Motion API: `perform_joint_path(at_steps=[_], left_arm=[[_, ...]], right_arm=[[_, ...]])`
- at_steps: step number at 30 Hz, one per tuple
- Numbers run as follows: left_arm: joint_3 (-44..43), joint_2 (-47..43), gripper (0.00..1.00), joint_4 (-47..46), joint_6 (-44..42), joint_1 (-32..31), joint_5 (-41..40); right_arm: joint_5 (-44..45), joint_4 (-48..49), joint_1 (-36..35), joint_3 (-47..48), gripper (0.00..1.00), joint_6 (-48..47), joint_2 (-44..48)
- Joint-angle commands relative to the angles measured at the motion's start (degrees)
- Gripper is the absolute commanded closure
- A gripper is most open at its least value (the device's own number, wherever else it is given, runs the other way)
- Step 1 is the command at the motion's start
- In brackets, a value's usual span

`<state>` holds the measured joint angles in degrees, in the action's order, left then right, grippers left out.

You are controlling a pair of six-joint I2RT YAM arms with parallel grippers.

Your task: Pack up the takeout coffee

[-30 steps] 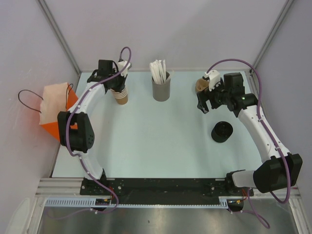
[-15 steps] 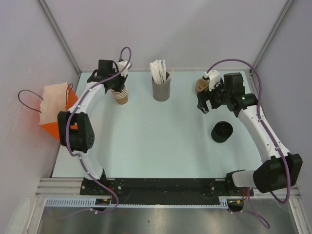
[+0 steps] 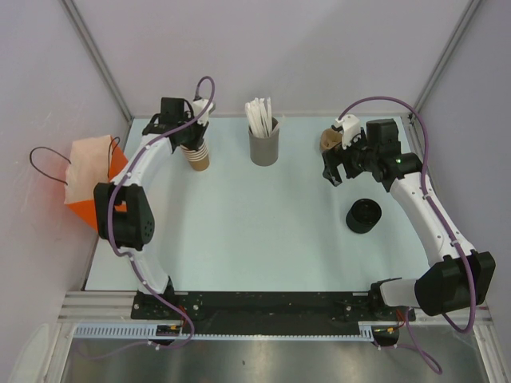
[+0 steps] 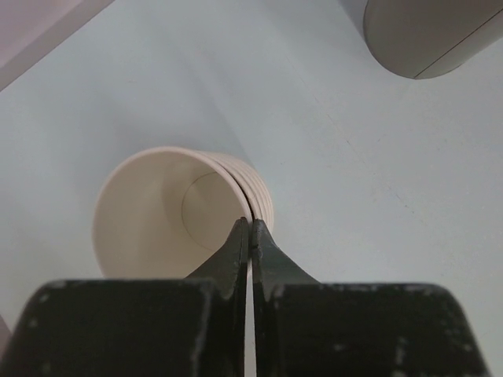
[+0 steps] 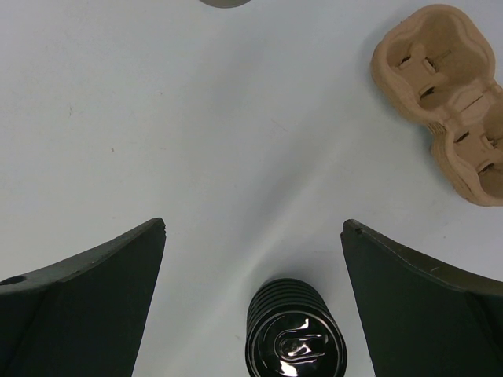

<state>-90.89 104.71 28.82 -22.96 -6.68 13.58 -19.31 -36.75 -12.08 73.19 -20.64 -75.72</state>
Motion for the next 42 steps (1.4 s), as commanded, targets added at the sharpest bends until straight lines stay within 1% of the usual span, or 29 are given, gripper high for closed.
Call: perform_joint_path(at_steps=[1, 13, 26, 31, 34, 37, 42], left_arm=[[-2.89, -4.33, 1.00, -1.75, 0.28, 0.00, -0.84], [-6.40, -4.86, 1.00, 0.36, -0.07, -0.09, -1.01], [-16.33, -6.27, 1.00, 6.34, -1.82, -0.53, -1.28], [-17.04, -7.84, 1.00, 8.09, -2.70, -1.32, -1.02], [-16.25, -8.99, 1.00, 9.41, -3.58, -2.55, -0.32], [-15.11, -11.18, 1.00, 10.55, -4.81, -5.09, -0.23], [-10.89, -15.58, 1.00, 11.61, -5.95, -11.77, 0.39]], right_arm=[[-0.90, 0.89, 0.21, 0.20, 0.00, -0.63, 0.58], [-0.99, 0.89, 0.12, 0.20, 0.00, -0.54, 0.58], [-0.99, 0.81, 0.21, 0.20, 0.00, -0.54, 0.66], [-0.99, 0.89, 0.21, 0.20, 0.00, -0.54, 0.75], [-0.73, 1.07, 0.21, 0.20, 0.00, -0.36, 0.75], [-0.29, 1.42, 0.21, 0.20, 0.00, 0.08, 0.93], [1.20, 2.03, 0.47, 0.20, 0.00, 0.78, 0.75]])
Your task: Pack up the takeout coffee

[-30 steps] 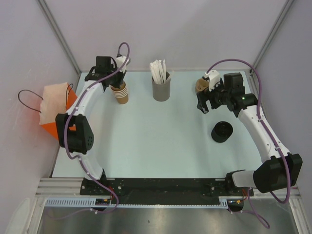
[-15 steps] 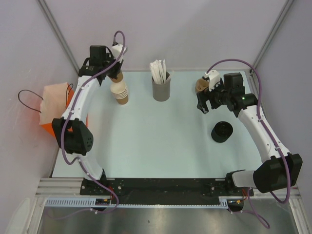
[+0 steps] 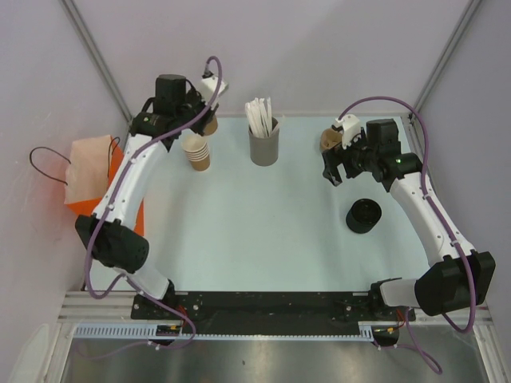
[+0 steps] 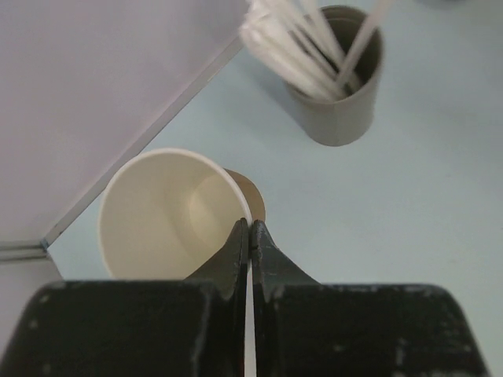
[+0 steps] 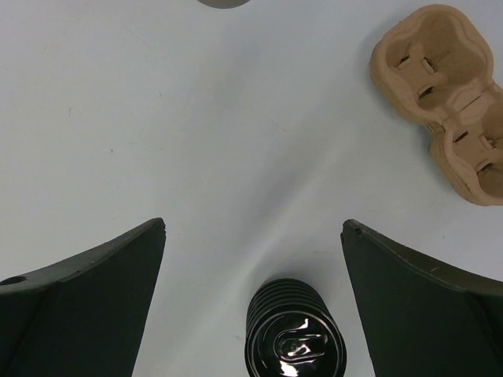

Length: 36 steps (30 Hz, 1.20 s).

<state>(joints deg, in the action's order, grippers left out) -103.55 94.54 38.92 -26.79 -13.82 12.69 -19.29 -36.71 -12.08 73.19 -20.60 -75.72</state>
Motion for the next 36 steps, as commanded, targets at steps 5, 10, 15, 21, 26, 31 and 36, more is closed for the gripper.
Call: perform_joint_path(at_steps=[5, 10, 15, 21, 26, 31, 36], left_arm=[[6.16, -7.44, 1.00, 1.95, -2.39, -12.09, 1.46], [10.28, -8.58, 1.00, 1.08, -2.22, -17.98, 1.46], [13.45, -8.85, 1.00, -0.33, -1.60, -21.94, 1.37], [17.41, -8.23, 1.00, -3.66, 0.06, -25.72, 2.51], [23.30, -6.83, 1.00, -10.16, 2.53, -28.62, 2.87], [27.25, -4.02, 1.00, -14.48, 4.46, -30.99, 3.92], [30.76, -2.43, 1.00, -19.22, 5.43, -33.02, 4.19]], right_arm=[[1.89, 2.34, 1.35, 0.20, 0.00, 1.26, 0.40], [1.89, 2.87, 3.28, 0.20, 0.00, 2.05, 0.66], [1.62, 3.13, 4.69, 0.20, 0.00, 2.58, 0.58], [2.68, 3.49, 6.10, 0.20, 0.00, 2.93, 0.05], [2.77, 3.49, 6.98, 0.20, 0.00, 3.02, -0.30], [3.03, 3.40, 7.59, 0.20, 0.00, 3.11, -0.74], [3.99, 3.49, 8.21, 0.20, 0.00, 3.02, -1.97]])
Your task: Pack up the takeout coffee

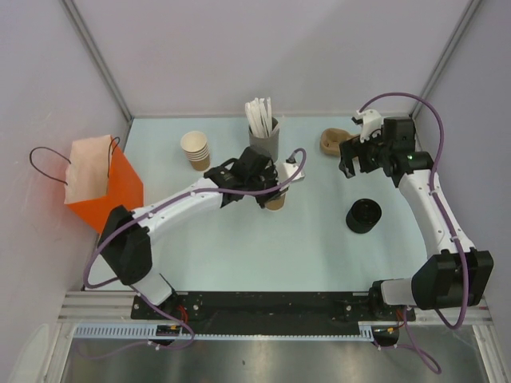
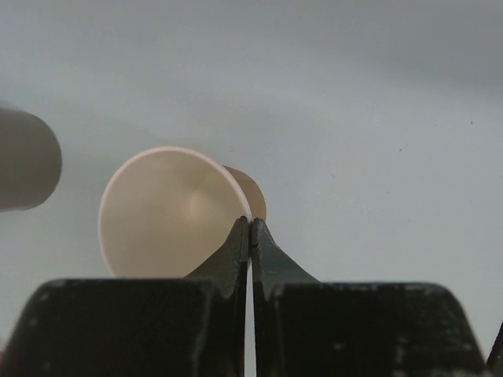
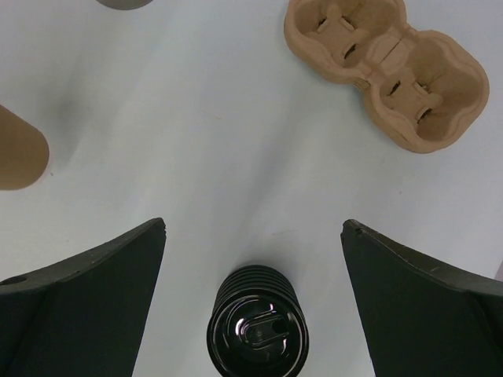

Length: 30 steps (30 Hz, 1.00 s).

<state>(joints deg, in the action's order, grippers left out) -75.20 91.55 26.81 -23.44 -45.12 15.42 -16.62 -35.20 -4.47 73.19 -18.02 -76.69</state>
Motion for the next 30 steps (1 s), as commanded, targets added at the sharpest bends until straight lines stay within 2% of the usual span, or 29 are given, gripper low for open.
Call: perform_joint_path(at_steps=[1, 10, 19, 22, 26, 30], left_arm=[[2.95, 1.08, 1.00, -8.08, 2.87, -2.07, 1.37], [7.08, 3.37, 1.00, -16.25, 3.58, -4.62, -3.90], [9.63, 4.69, 1.00, -18.20, 3.05, -5.24, -6.28], [9.37, 5.04, 0.96, -17.76, 2.79, -5.33, -6.28], [8.84, 5.31, 0.84, -17.23, 2.87, -5.41, -6.28], [8.58, 5.40, 0.78, -16.88, 2.88, -5.41, -6.28]], right_arm=[[1.42, 2.06, 0.69, 0.20, 0.00, 0.44, -0.92], [0.80, 1.80, 1.57, 0.20, 0.00, 0.53, -0.92], [0.10, 1.80, 1.57, 0.20, 0.00, 0.36, -1.10], [0.10, 1.63, 1.57, 0.20, 0.00, 0.36, -1.10], [-0.08, 1.54, 1.57, 0.20, 0.00, 0.27, -0.92], [-0.34, 1.45, 1.57, 0.20, 0.00, 0.27, -0.92]])
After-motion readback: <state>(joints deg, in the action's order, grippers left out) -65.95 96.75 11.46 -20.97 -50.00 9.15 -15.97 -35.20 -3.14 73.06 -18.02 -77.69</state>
